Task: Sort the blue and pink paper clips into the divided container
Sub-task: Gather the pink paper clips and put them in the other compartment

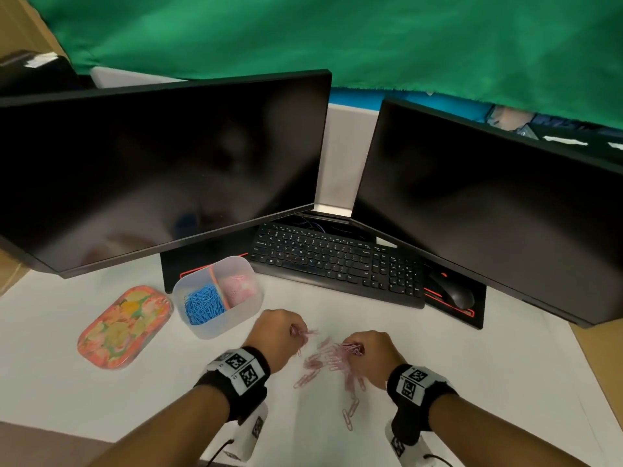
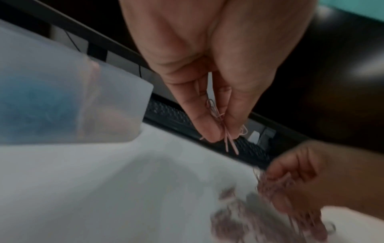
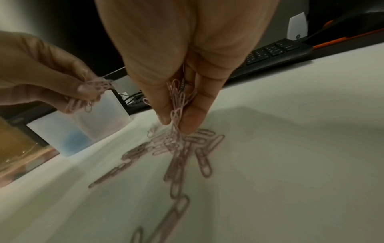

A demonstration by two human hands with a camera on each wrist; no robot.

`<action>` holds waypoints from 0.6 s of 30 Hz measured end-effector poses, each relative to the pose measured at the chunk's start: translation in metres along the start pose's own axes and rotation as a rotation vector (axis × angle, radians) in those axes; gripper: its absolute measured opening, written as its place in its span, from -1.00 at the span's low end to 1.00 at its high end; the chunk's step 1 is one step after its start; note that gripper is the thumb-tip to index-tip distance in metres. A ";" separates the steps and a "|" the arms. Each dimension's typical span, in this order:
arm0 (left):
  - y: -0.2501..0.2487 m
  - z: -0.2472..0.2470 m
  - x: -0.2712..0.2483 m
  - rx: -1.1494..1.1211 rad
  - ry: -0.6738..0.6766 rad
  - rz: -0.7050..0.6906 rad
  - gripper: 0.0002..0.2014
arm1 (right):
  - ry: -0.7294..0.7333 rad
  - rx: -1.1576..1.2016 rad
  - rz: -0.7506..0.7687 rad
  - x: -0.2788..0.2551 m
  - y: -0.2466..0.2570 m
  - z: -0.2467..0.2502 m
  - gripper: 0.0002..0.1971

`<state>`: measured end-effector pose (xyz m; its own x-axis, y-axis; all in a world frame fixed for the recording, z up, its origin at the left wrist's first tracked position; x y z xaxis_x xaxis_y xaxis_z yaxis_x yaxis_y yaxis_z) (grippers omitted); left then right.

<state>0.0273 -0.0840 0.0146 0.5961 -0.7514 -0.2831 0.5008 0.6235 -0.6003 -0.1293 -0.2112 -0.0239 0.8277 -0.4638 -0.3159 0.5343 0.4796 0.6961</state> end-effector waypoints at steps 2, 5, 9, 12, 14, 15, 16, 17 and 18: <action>0.002 0.024 0.001 -0.049 -0.051 0.018 -0.92 | -0.007 0.020 0.006 0.003 0.007 0.002 -0.86; 0.011 0.060 0.005 -0.074 -0.110 0.085 -0.95 | -0.011 0.032 0.009 0.007 0.020 0.004 -0.88; 0.028 0.102 0.013 -0.107 -0.197 0.194 -0.99 | -0.012 0.055 0.032 0.012 0.043 0.008 -0.89; 0.039 0.119 0.025 -0.022 -0.260 0.306 -0.92 | -0.017 0.103 0.021 0.019 0.063 0.010 -0.92; 0.047 0.121 0.034 0.024 -0.242 0.389 -0.91 | -0.015 0.124 0.008 0.025 0.077 0.010 -0.90; 0.049 0.120 0.038 0.055 -0.214 0.429 -0.88 | -0.009 0.138 0.005 0.029 0.085 0.011 -0.87; 0.051 0.118 0.042 0.093 -0.177 0.455 -0.82 | 0.000 0.152 0.006 0.033 0.093 0.010 -0.85; 0.053 0.114 0.045 0.126 -0.139 0.472 -0.74 | 0.011 0.152 0.014 0.037 0.103 0.010 -0.85; 0.054 0.112 0.047 0.147 -0.121 0.481 -0.68 | 0.019 0.139 0.029 0.042 0.112 0.009 -0.86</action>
<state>0.1529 -0.0618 0.0525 0.8447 -0.3469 -0.4076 0.2295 0.9227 -0.3099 -0.0365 -0.1831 0.0466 0.8463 -0.4365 -0.3054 0.4822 0.3838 0.7875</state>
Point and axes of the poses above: each hand's wrist, its own x-axis towards the middle knuckle, its own z-axis out of the back of the hand, y = z × x, the point moved 5 cm from there along x, towards the middle knuckle, and after that the axes turned 6 degrees about z, right-handed, at the moved point
